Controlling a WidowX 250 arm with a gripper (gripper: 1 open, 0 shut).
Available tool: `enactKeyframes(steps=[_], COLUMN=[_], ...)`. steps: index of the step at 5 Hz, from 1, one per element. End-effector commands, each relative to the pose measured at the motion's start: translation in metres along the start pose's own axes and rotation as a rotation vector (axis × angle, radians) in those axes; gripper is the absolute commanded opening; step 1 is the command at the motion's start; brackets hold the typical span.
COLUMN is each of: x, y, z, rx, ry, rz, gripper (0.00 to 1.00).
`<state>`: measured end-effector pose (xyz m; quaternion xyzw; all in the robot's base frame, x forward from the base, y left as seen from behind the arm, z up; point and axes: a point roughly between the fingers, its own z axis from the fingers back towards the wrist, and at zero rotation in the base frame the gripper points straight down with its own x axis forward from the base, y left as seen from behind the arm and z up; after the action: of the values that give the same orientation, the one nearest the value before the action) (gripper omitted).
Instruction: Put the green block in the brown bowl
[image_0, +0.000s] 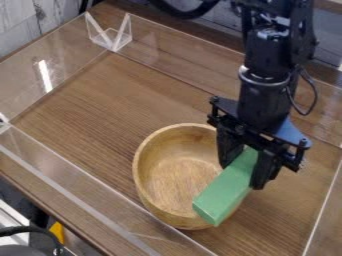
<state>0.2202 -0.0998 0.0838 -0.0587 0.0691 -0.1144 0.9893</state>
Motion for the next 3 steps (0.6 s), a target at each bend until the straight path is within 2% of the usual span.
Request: enactKeyframes(steps=[1,3], x=[0.001,0.0002], y=[-0.0032,-0.0046], z=[0.0097,0.0055], rx=[0.001,0.005], ry=[-0.048,-0.049], rz=[-0.007,0.001], gripper=[0.0,0.0])
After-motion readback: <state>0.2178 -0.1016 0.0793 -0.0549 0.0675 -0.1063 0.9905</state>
